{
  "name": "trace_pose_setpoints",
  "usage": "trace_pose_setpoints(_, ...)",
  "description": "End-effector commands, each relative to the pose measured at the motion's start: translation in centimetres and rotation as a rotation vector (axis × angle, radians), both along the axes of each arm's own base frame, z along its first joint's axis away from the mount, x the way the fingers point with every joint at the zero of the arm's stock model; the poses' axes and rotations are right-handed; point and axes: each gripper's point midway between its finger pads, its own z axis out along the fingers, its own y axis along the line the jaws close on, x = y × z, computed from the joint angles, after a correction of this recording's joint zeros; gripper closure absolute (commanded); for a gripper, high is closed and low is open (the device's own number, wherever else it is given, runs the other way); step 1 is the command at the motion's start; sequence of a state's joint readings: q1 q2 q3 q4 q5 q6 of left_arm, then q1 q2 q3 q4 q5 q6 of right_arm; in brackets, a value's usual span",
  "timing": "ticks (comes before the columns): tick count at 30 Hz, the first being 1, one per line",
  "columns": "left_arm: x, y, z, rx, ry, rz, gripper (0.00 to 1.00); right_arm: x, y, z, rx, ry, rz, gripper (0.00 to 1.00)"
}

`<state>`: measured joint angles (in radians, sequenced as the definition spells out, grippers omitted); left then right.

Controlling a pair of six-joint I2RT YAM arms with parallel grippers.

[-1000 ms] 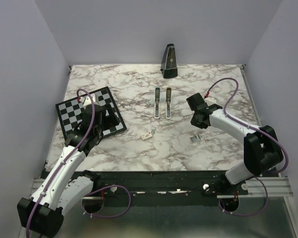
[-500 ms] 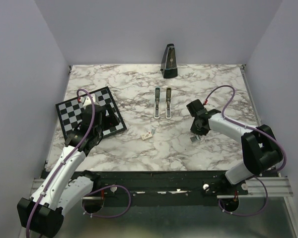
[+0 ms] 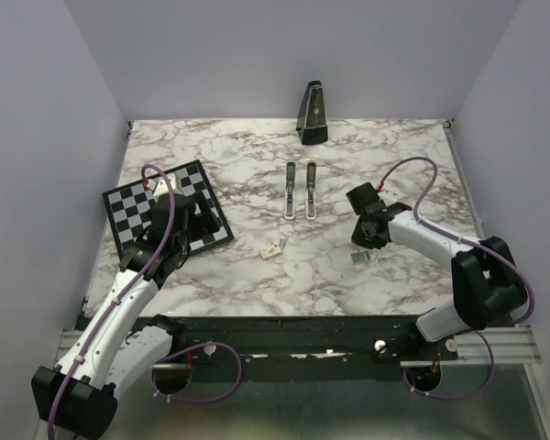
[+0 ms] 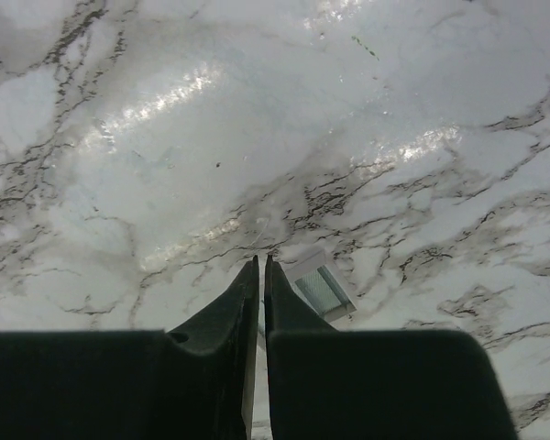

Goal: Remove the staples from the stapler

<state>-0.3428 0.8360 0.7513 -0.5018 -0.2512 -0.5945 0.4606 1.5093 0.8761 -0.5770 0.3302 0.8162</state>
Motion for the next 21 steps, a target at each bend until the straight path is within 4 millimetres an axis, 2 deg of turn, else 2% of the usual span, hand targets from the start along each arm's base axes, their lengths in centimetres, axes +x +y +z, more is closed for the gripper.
trace_pose_setpoints(1,0.1,0.3,1.0,0.004,-0.028,0.017,0.01,1.9,1.5,3.2,0.065,-0.086,0.054,0.87)
trace_pose_setpoints(4,0.1,0.3,0.9,0.002,-0.024,0.015,0.01,2.8,3.4,4.9,0.116,-0.135,0.145,0.84)
trace_pose_setpoints(7,0.2,0.1,1.0,-0.006,-0.028,0.010,0.01,3.4,6.8,6.4,0.193,-0.200,0.317,0.79)
trace_pose_setpoints(9,0.3,0.1,1.0,-0.013,-0.033,0.010,0.01,3.6,8.5,6.6,0.204,-0.209,0.387,0.76)
trace_pose_setpoints(10,0.3,0.1,1.0,-0.015,-0.034,0.011,0.01,3.8,10.1,7.3,0.212,-0.222,0.433,0.74)
trace_pose_setpoints(11,0.3,0.2,1.0,-0.016,-0.035,0.011,0.01,3.9,10.8,7.3,0.201,-0.221,0.466,0.73)
trace_pose_setpoints(12,0.4,0.4,1.0,-0.012,-0.035,0.021,0.01,4.0,11.6,6.2,0.185,-0.189,0.487,0.71)
trace_pose_setpoints(13,0.4,0.5,1.1,-0.010,-0.035,0.024,0.01,4.2,13.1,6.9,0.187,-0.198,0.516,0.70)
trace_pose_setpoints(14,0.4,0.6,1.0,-0.002,-0.033,0.027,0.01,4.7,13.6,7.0,0.179,-0.196,0.489,0.70)
trace_pose_setpoints(15,0.4,0.8,1.1,0.000,-0.035,0.034,0.01,4.3,13.7,5.1,0.148,-0.123,0.464,0.70)
trace_pose_setpoints(16,0.4,1.1,1.3,0.007,-0.041,0.044,0.01,4.1,14.4,4.9,0.144,-0.103,0.445,0.70)
trace_pose_setpoints(17,0.3,1.3,1.2,0.013,-0.038,0.051,0.01,5.1,15.3,5.8,0.161,-0.120,0.372,0.70)
trace_pose_setpoints(19,0.2,1.6,1.4,0.024,-0.043,0.062,0.01,4.2,16.2,4.1,0.137,-0.056,0.325,0.70)
trace_pose_setpoints(21,0.1,1.9,1.6,0.031,-0.053,0.073,0.01,4.0,17.2,4.0,0.155,-0.047,0.245,0.72)
